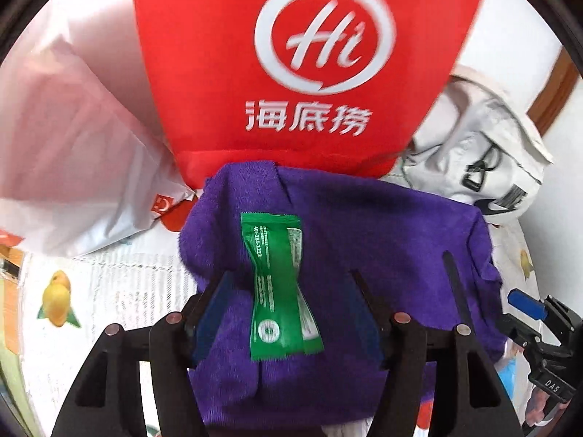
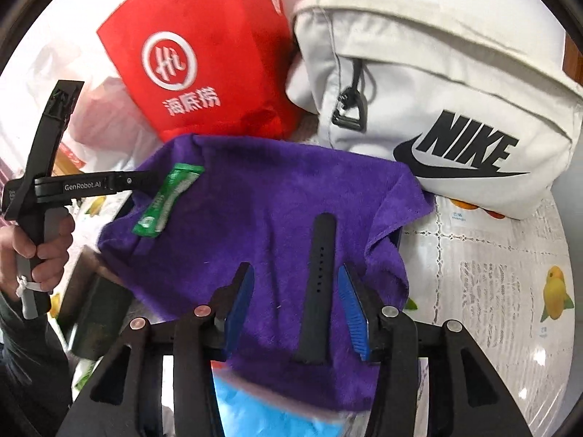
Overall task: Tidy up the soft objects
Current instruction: 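Open both tools to drop the packet and strap onto the purple towel, then grasp the white sponge block with the right tool while the left tool moves to the glove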
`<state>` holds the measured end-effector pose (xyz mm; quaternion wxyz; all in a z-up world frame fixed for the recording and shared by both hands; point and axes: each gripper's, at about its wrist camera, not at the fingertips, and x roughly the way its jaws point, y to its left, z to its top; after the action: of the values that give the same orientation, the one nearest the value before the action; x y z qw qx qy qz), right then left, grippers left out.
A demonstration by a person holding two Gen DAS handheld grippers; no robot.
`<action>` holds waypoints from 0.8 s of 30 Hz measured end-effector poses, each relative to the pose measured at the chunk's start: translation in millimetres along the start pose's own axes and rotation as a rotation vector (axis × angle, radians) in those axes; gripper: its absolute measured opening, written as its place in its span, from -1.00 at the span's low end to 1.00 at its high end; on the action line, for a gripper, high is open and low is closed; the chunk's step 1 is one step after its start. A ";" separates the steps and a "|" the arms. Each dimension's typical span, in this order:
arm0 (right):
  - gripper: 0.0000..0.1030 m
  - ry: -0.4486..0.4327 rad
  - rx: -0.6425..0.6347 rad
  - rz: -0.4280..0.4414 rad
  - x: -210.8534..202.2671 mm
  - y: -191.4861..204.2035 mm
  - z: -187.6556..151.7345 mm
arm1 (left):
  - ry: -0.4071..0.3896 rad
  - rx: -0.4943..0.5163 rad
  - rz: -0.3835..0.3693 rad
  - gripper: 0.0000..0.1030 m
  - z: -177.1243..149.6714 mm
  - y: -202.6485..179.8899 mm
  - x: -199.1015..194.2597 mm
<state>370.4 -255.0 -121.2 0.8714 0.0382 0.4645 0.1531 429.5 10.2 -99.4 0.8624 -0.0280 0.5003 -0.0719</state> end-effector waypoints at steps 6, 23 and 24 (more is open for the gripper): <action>0.00 -0.027 -0.011 0.007 -30.8 20.0 -20.3 | -0.080 0.025 -0.015 0.21 -24.3 -10.7 -50.5; 0.00 -0.122 0.043 -0.003 -115.9 65.5 -131.8 | -0.120 -0.006 -0.079 0.21 -165.0 -7.3 -147.4; 0.01 -0.119 0.038 -0.002 -117.7 66.7 -137.0 | -0.112 -0.010 -0.087 0.24 -173.0 -7.4 -147.7</action>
<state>181.0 -237.6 -90.8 0.8968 0.0631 0.4147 0.1407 206.6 29.5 -57.7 0.8850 -0.0578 0.4498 -0.1050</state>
